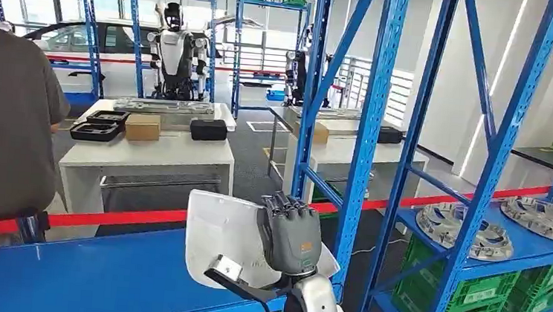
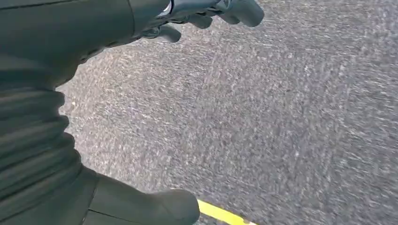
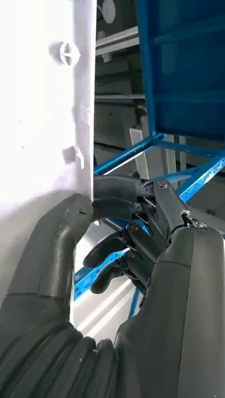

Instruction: Take the parts from the cabinet and place them on the table.

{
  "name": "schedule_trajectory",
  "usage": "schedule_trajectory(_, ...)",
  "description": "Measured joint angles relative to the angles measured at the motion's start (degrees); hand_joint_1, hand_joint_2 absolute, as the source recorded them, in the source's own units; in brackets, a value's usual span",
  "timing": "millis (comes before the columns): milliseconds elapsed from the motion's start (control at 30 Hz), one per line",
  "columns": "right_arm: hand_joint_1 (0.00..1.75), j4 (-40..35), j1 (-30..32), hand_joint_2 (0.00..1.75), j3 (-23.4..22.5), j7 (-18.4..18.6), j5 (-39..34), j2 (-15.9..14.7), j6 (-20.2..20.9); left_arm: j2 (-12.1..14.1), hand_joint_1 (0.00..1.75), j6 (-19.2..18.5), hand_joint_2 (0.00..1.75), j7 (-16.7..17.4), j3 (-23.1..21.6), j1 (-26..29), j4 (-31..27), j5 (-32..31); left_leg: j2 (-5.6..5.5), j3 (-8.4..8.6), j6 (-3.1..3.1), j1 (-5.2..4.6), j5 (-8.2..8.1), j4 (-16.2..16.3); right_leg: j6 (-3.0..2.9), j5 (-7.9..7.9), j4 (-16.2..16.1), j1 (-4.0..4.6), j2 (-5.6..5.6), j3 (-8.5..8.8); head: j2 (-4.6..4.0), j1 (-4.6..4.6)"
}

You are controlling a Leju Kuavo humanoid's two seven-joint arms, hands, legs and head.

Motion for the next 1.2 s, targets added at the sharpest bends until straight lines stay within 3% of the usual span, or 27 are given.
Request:
schedule_trajectory(33, 1.57, 0.0, 0.3, 1.75, 0.0, -0.02, 0.09, 0.02, -0.3, 0.02, 0.0, 0.0, 1.75, 0.0, 0.0, 0.03, 0.0, 0.0, -0.01, -0.7, -0.03, 0.0, 0.45, 0.12, 0.01, -0.36, 2.59, 0.0, 0.0, -0.4, 0.0, 0.02)
schedule_trajectory(67, 1.57, -0.02, 0.46, 1.75, 0.0, -0.13, 0.15, 0.02, -0.44, 0.02, 0.0, 0.0, 1.75, -0.02, 0.0, 0.04, 0.0, 0.02, -0.01, -1.3, -0.08, 0.0, 0.84, 0.22, -0.08, 0.59, 1.98, -0.01, 0.0, 0.56, 0.0, 0.04)
schedule_trajectory(100, 1.57, -0.02, 0.47, 1.75, 0.0, -0.2, 0.15, 0.02, -0.5, 0.02, 0.0, 0.0, 1.75, -0.07, 0.0, 0.03, 0.0, 0.02, -0.04, -1.83, -0.2, 0.0, 1.18, 0.34, -0.29, 2.41, -1.16, 0.01, 0.0, 3.0, 0.0, 0.04)
schedule_trajectory(167, 1.57, -0.22, 0.25, 1.75, 0.0, -0.2, 0.15, 0.09, -0.52, 0.02, 0.0, 0.0, 1.75, -0.13, 0.0, 0.02, 0.0, 0.07, -0.1, -2.38, -0.49, -0.01, 1.74, 0.48, -1.09, 5.4, -11.99, 0.21, 0.09, 10.42, 0.0, 0.07)
schedule_trajectory(200, 1.57, -0.44, 0.05, 1.75, 0.0, -0.22, 0.15, 0.11, -0.52, -0.22, 0.0, 0.0, 1.75, -0.2, 0.0, 0.04, 0.0, 0.09, -0.1, -2.59, -0.81, 0.0, 2.05, 0.5, -1.75, 4.02, -16.36, 0.49, 0.13, 12.93, 0.0, 0.07)
schedule_trajectory(233, 1.57, -0.52, -0.05, 1.75, 0.0, -0.35, 0.15, 0.26, -0.55, -0.22, 0.0, 0.0, 1.75, -0.24, 0.0, 0.03, 0.0, 0.13, -0.12, -2.61, -1.38, 0.03, 2.47, 0.28, -1.71, 5.09, -16.01, 0.88, 0.06, 12.67, 0.0, -0.13)
schedule_trajectory(300, 1.57, -0.52, -0.41, 1.75, -0.02, -0.46, 0.24, 0.3, -0.48, -0.17, 0.0, 0.0, 1.75, -0.3, 0.02, 0.03, 0.0, 0.37, -0.11, -2.69, -2.11, 0.18, 3.1, 0.15, -2.14, 5.25, -16.3, 1.11, 0.17, 12.34, 0.0, 0.09)
schedule_trajectory(333, 1.57, -0.52, -0.44, 1.75, -0.02, -0.55, 0.3, 0.33, -0.5, -0.17, 0.0, 0.0, 1.75, -0.39, 0.02, 0.1, 0.0, 0.52, -0.13, -2.72, -2.49, 0.13, 3.49, -0.14, -2.53, 5.67, -16.54, 1.06, 0.15, 12.19, 0.0, 0.08)
schedule_trajectory(367, 1.57, -0.52, -0.54, 1.75, -0.02, -0.63, 0.31, 0.5, -0.5, -0.11, 0.0, -0.02, 1.75, -0.48, 0.02, 0.16, 0.0, 0.59, -0.18, -2.98, -2.72, 0.12, 3.24, 0.24, -2.92, 6.53, -17.31, 0.28, -0.07, 12.08, 0.0, -0.02)
schedule_trajectory(400, 1.57, -0.5, -0.68, 1.75, -0.02, -0.72, 0.31, 0.72, -0.5, -0.15, 0.0, -0.07, 1.75, -0.52, 0.02, 0.29, 0.02, 0.61, -0.19, -3.77, -3.01, 0.12, 1.26, 1.51, -3.25, 7.02, -17.47, 0.35, -0.14, 11.73, 0.0, -0.09)
schedule_trajectory(500, 1.57, -0.46, -0.84, 1.75, -0.02, -0.77, 0.07, 1.03, -0.79, 0.02, 0.0, -0.07, 1.75, -0.59, 0.02, 0.29, 0.02, 0.68, -0.21, -8.0, -3.7, 0.18, -7.1, 14.02, -3.76, 8.43, -17.31, 0.46, -0.15, 9.67, 0.0, -0.33)
schedule_trajectory(533, 1.57, -0.42, -0.78, 1.75, -0.02, -0.79, 0.07, 1.09, -0.83, 0.04, 0.0, -0.07, 1.75, -0.59, 0.02, 0.38, 0.02, 0.72, -0.2, -8.69, -3.83, 0.18, -7.89, 17.06, -3.73, 8.89, -17.2, 0.47, -0.16, 8.94, 0.0, -0.42)
schedule_trajectory(567, 1.57, -0.42, -0.69, 1.75, -0.02, -0.79, 0.04, 1.11, -0.92, 0.04, 0.0, -0.07, 1.75, -0.59, 0.02, 0.49, 0.02, 0.74, -0.19, -8.12, -3.87, 0.19, -6.92, 17.53, -3.64, 9.37, -16.99, 0.46, -0.17, 8.13, 0.0, -0.39)
schedule_trajectory(600, 1.57, -0.42, -0.66, 1.75, -0.02, -0.77, 0.02, 1.11, -0.98, 0.04, 0.0, -0.07, 1.75, -0.59, 0.02, 0.52, 0.02, 0.77, -0.17, -6.4, -3.85, 0.2, -5.09, 15.59, -3.49, 9.73, -16.78, 0.42, -0.18, 7.44, 0.0, -0.46)
schedule_trajectory(667, 1.57, -0.42, -0.67, 1.75, -0.02, -0.74, -0.02, 1.11, -1.18, 0.13, 0.0, -0.07, 1.75, -0.61, 0.02, 0.48, 0.02, 0.76, -0.1, 0.27, -3.74, 0.25, -1.73, 5.91, -3.03, 10.39, -16.18, 0.33, -0.2, 6.22, 0.0, -0.46)
schedule_trajectory(700, 1.57, -0.44, -0.68, 1.75, -0.04, -0.72, -0.02, 1.11, -1.33, 0.13, 0.0, -0.07, 1.75, -0.61, 0.02, 0.37, 0.02, 0.76, -0.09, 2.88, -3.48, 0.24, -3.53, 1.21, -2.73, 10.65, -15.87, 0.33, -0.25, 5.81, 0.0, -0.46)
schedule_trajectory(733, 1.57, -0.42, -0.7, 1.75, -0.15, -0.68, -0.04, 1.11, -1.42, 0.15, 0.0, -0.07, 1.75, -0.63, 0.02, 0.37, 0.0, 0.77, -0.27, 4.17, -2.89, -0.24, -3.55, -0.03, -2.42, 10.9, -15.58, 0.53, -0.24, 5.4, 0.0, -0.46)
schedule_trajectory(833, 1.57, -0.42, -0.7, 1.75, -0.15, -0.7, -0.02, 1.14, -1.49, 0.13, 0.0, -0.07, 1.75, -0.63, 0.02, 0.51, 0.02, 0.77, -0.43, 2.85, -1.47, -0.36, -2.99, 0.13, -1.39, 12.03, -15.96, 0.5, -0.23, 5.4, 0.0, -0.22)
schedule_trajectory(867, 1.57, -0.39, -0.7, 1.75, -0.15, -0.7, -0.02, 1.14, -1.46, 0.02, 0.0, -0.07, 1.75, -0.63, 0.02, 0.52, 0.04, 0.79, -0.23, 2.52, -0.66, 0.04, -2.29, -0.4, -1.11, 12.29, -15.89, 0.48, -0.15, 5.17, 0.0, -0.24)
schedule_trajectory(900, 1.57, -0.39, -0.74, 1.75, -0.17, -0.68, -0.02, 1.07, -1.53, 0.0, 0.0, -0.07, 1.75, -0.63, 0.02, 0.46, 0.02, 0.79, -0.01, 2.37, -0.28, 0.06, -1.81, -0.38, -0.73, 10.42, -14.78, 0.36, 0.06, 4.5, 0.0, -0.22)
schedule_trajectory(933, 1.57, -0.39, -0.82, 1.75, -0.2, -0.66, -0.02, 1.05, -1.55, 0.04, 0.0, -0.04, 1.75, -0.63, 0.02, 0.49, 0.02, 0.77, -0.05, 1.72, 0.04, 0.11, -1.17, -0.34, -0.32, 7.06, -11.68, 0.32, 0.09, 3.25, 0.0, 0.0)
schedule_trajectory(1000, 1.57, -0.39, -0.59, 1.75, -0.2, -0.52, -0.22, 1.05, -1.55, 0.04, 0.0, -0.07, 1.75, -0.79, 0.02, 0.53, 0.02, 0.79, 0.06, 0.18, 0.14, 0.09, -0.05, -0.25, 0.27, 1.27, -2.16, 0.02, 0.08, 0.17, 0.0, 0.0)
schedule_trajectory(1033, 1.57, -0.39, -0.39, 1.75, -0.31, -0.44, -0.3, 0.96, -1.57, 0.04, 0.0, -0.07, 1.75, -0.79, 0.02, 0.53, 0.02, 0.79, 0.07, -0.53, 0.14, 0.08, 0.44, -0.18, 0.36, 0.05, 1.43, -0.01, 0.08, -0.7, 0.0, 0.02)
schedule_trajectory(1067, 1.57, -0.39, -0.18, 1.75, -0.37, -0.33, -0.35, 0.9, -1.59, 0.07, 0.0, -0.07, 1.75, -0.81, 0.02, 0.56, 0.02, 0.77, 0.07, -1.22, 0.08, 0.09, 0.91, -0.11, 0.35, 0.41, 2.61, -0.03, 0.08, -0.44, 0.0, 0.04)
schedule_trajectory(1100, 1.57, -0.39, -0.12, 1.75, -0.39, -0.17, -0.37, 0.79, -1.59, 0.04, 0.0, -0.09, 1.75, -0.79, 0.02, 0.58, 0.02, 0.77, 0.07, -1.81, 0.0, 0.09, 1.32, -0.01, 0.27, 1.79, 1.1, -0.04, 0.07, 1.13, 0.0, 0.07)
schedule_trajectory(1167, 1.57, -0.44, -0.18, 1.75, -0.5, 0.02, -0.37, 0.72, -1.62, 0.02, 0.0, -0.13, 1.75, -0.79, 0.02, 0.56, 0.02, 0.68, 0.04, -2.72, -0.29, 0.09, 2.01, 0.2, -0.26, 5.39, -8.56, 0.05, 0.08, 8.12, 0.0, 0.09)
schedule_trajectory(1200, 1.57, -0.57, -0.26, 1.75, -0.61, 0.04, -0.37, 0.68, -1.62, 0.0, 0.0, -0.18, 1.75, -0.76, 0.02, 0.54, 0.02, 0.57, 0.05, -2.84, -0.53, 0.1, 2.27, 0.32, -0.75, 5.31, -14.19, 0.2, 0.12, 11.97, 0.0, 0.09)
